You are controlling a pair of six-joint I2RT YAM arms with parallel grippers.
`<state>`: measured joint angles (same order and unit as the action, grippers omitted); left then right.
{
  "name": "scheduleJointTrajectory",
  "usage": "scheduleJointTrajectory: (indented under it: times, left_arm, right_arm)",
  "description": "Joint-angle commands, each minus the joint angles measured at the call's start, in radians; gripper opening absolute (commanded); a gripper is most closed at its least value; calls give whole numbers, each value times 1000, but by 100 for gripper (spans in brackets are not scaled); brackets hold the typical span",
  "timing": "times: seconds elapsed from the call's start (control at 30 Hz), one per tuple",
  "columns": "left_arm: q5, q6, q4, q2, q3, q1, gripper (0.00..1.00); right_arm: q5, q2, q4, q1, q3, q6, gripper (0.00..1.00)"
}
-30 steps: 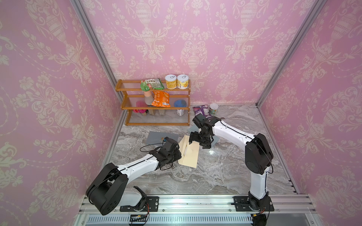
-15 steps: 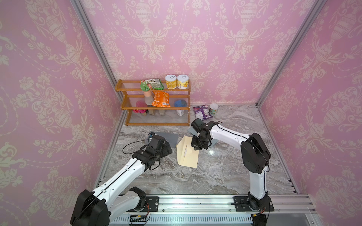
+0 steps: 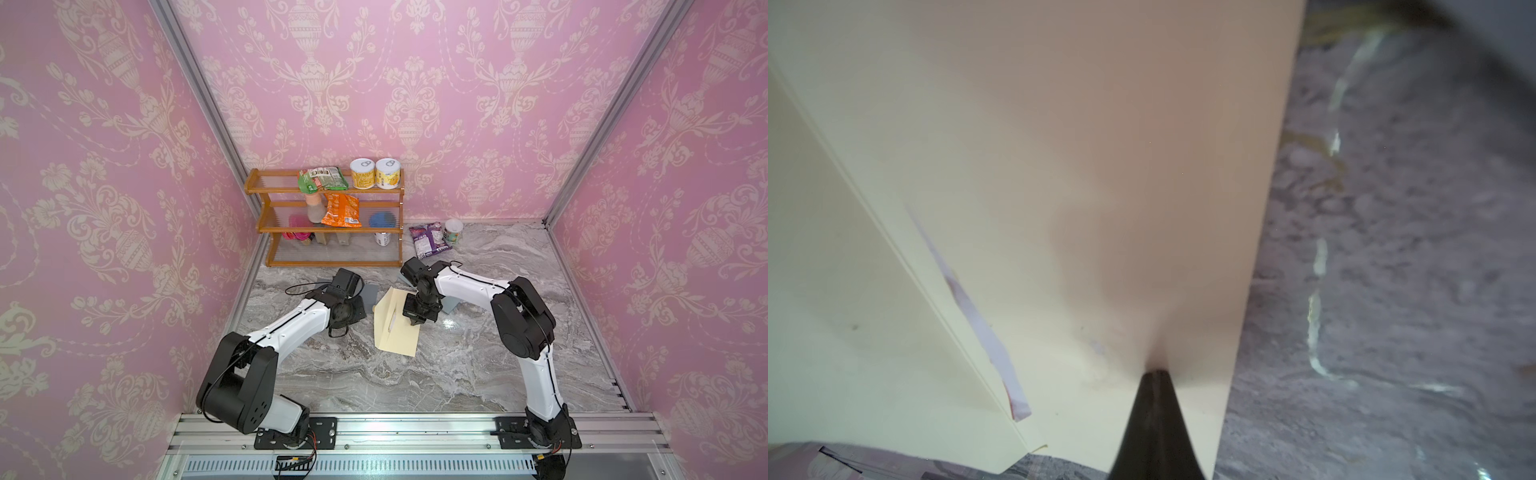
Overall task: Fold the letter paper in half and place it into the envelope
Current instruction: Fold the envelope flap on the envelope.
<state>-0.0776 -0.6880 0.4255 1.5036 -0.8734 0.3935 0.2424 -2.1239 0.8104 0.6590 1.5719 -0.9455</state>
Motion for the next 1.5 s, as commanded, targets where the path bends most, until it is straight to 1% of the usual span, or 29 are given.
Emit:
scheduleJointTrajectory:
  times: [0.0,0.17,0.27,0.33,0.53,0.73,0.9,1.0,1.13,1.3,1.47]
  left_arm:
    - [-95,34,-51,67,-43,-8,0]
    - [-186,20,-111,154,-73,-8,0]
    - [-245,-4,-160,171,-71,-7,0]
    - [-273,-19,-191,168,-65,-3,0]
    - [-314,-23,-230,162,-47,21,0]
    - [-346,-31,-279,213,-3,47,0]
    - [-350,2,-288,260,9,73,0]
    - [-334,37,-268,279,22,77,0]
    - [-310,60,-258,280,59,77,0]
    - [-312,61,-259,272,92,77,0]
    - [-307,65,-241,269,81,77,0]
  right_arm:
    - [35,-46,-14,1,-4,-8,0]
    - [89,-43,-86,-10,-43,-37,0]
    - [131,-27,-172,-22,-99,-75,0]
    - [136,-19,-190,-29,-116,-87,0]
    - [152,-12,-236,-41,-147,-110,0]
    - [138,11,-264,-45,-155,-101,0]
    - [151,30,-301,-50,-174,-99,0]
    - [132,85,-317,-49,-197,-86,0]
    - [182,122,-375,-53,-194,-68,0]
    - [228,86,-412,-53,-154,-82,0]
    - [246,17,-400,-51,-84,-81,0]
